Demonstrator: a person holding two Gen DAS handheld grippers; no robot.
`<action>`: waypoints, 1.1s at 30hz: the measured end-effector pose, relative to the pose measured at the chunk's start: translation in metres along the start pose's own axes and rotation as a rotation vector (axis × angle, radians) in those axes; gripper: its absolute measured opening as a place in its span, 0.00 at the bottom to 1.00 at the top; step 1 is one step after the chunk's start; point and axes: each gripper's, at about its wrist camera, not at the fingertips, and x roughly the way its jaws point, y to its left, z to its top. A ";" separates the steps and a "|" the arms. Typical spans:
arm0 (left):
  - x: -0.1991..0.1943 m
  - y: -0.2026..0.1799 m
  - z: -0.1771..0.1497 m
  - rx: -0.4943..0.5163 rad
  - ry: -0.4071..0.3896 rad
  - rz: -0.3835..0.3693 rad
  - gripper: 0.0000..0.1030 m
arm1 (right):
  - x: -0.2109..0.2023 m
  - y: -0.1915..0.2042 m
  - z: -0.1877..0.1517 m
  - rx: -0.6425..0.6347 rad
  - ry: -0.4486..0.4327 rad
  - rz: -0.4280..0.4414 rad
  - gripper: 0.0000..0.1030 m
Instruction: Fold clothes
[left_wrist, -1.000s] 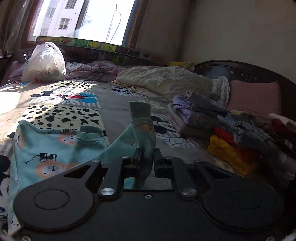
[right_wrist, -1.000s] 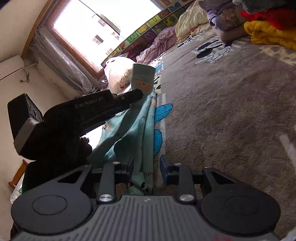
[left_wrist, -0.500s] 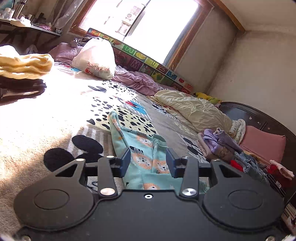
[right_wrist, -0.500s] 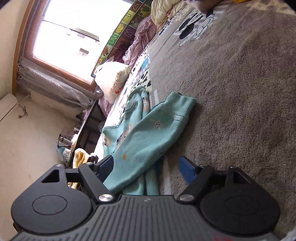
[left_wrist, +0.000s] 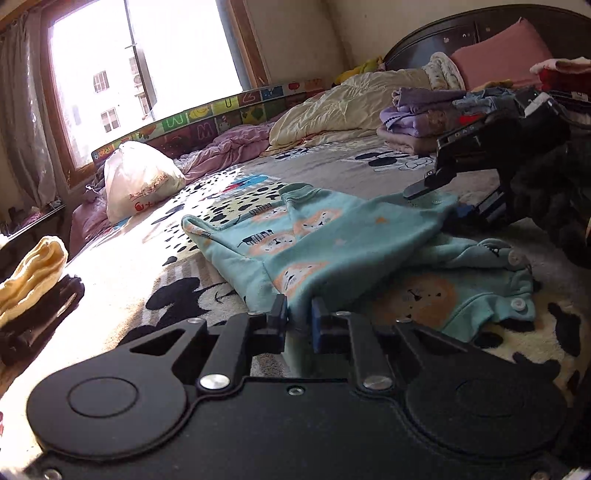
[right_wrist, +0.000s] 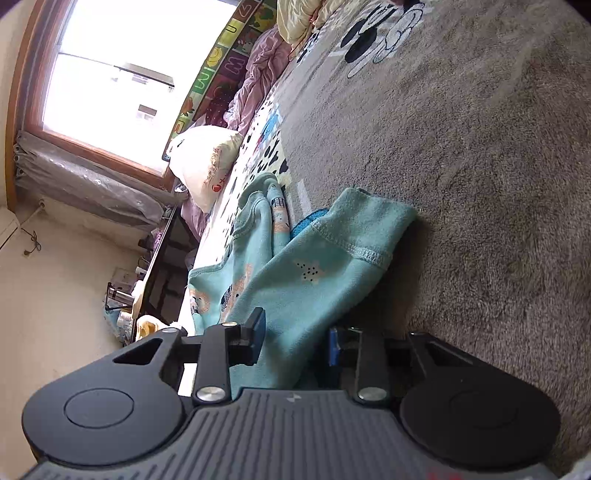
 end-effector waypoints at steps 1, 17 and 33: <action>0.001 -0.005 -0.003 0.071 0.020 0.009 0.09 | -0.002 0.003 -0.001 -0.032 -0.005 -0.003 0.24; -0.018 0.047 -0.016 -0.123 -0.005 -0.196 0.37 | 0.005 0.003 0.000 -0.033 -0.023 0.032 0.35; -0.010 0.026 -0.025 -0.037 0.073 -0.192 0.38 | -0.034 0.012 0.005 -0.167 -0.093 0.070 0.08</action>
